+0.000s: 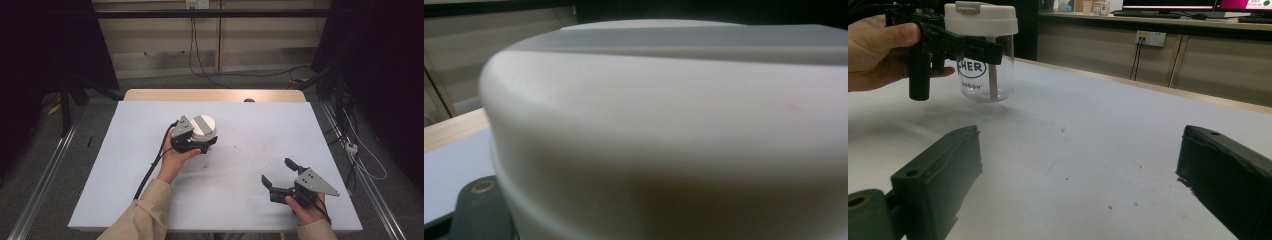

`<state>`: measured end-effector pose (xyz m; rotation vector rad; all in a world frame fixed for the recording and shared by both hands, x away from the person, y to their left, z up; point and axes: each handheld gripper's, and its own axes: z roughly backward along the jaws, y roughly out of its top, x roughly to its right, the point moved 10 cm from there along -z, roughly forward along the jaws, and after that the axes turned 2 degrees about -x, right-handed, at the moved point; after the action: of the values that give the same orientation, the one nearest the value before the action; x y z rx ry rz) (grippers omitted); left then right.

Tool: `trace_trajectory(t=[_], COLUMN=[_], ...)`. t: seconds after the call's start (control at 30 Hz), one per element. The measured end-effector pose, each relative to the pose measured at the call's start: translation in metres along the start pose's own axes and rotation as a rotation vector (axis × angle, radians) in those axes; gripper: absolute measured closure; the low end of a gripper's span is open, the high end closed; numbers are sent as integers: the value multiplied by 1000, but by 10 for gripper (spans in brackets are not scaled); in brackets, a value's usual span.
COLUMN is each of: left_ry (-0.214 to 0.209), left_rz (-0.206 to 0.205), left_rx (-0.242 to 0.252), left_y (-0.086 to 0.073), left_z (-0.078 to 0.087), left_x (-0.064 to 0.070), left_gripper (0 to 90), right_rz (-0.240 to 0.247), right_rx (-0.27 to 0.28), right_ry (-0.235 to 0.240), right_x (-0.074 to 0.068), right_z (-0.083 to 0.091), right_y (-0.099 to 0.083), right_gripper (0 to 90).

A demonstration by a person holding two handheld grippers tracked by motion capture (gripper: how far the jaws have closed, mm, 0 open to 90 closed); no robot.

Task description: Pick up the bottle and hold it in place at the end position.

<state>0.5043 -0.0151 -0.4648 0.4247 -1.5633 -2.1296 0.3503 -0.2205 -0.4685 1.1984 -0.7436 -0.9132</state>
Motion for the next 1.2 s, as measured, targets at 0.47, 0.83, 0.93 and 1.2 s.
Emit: trace_trajectory(t=[0.47, 0.83, 0.93, 1.2], left_ry=[-6, -25, -29, -40], left_rz=[-8, -13, -14, -16], left_rx=[-8, -8, -10, -5], left_y=[-3, -1, -1, 1], left_z=[-8, -16, -18, -22], left_x=[2, 8, 9, 12], left_gripper=[184, 184, 184, 184], right_rz=[-4, -6, -7, -10], right_rx=[-2, -4, -5, -6], right_ry=[3, 1, 1, 1], right_x=[0, 1, 1, 1], right_z=[-1, -1, 0, -1], right_y=[-1, -1, -1, -2], right_gripper=[36, 37, 37, 37])
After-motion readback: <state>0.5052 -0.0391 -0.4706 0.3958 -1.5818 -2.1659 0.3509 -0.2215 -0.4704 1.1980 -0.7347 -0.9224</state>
